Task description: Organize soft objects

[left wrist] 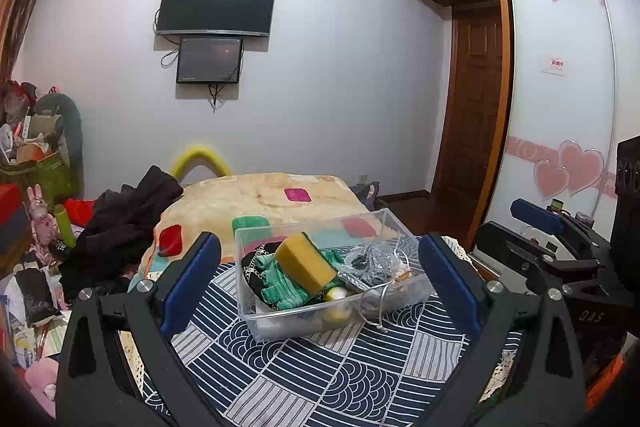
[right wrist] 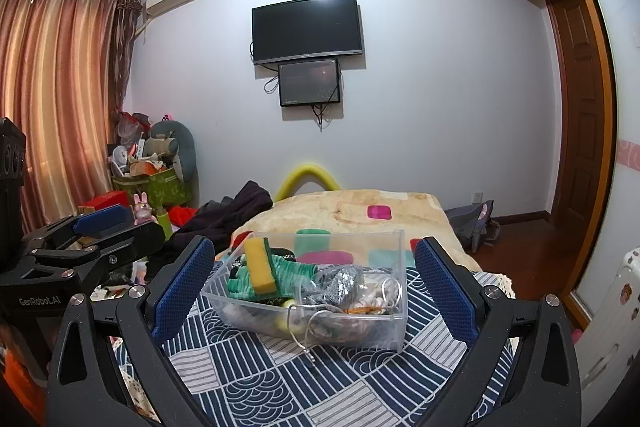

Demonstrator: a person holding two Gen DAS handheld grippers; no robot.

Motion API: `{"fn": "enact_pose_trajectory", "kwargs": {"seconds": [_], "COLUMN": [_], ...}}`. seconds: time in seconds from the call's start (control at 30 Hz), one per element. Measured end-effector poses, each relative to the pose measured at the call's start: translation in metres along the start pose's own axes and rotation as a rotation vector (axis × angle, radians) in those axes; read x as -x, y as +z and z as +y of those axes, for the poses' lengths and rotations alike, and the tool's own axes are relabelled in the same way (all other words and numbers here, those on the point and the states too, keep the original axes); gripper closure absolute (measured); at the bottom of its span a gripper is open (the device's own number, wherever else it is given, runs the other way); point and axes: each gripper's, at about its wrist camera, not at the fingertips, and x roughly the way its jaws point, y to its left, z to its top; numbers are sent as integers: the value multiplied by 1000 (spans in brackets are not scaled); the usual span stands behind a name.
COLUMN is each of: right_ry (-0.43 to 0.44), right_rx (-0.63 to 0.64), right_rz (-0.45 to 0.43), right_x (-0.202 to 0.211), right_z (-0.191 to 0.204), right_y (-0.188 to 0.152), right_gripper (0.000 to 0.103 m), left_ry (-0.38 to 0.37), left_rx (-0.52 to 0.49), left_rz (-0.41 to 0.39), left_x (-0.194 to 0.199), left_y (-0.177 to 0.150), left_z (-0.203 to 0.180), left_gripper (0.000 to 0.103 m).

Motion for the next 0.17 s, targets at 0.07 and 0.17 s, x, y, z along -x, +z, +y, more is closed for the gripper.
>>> {"fn": "enact_pose_trajectory", "kwargs": {"seconds": [0.07, 0.17], "right_ry": [1, 2], "right_rx": [0, -1], "right_rz": [1, 3], "right_x": [0, 0], "right_z": [0, 0], "right_y": [0, 0], "right_gripper": [3, 3], "left_ry": [-6, -13], "left_rx": [2, 2], "left_rz": [-3, 1], "left_x": [0, 1], "left_y": [0, 0], "left_z": [0, 0], "left_gripper": [3, 3]}}
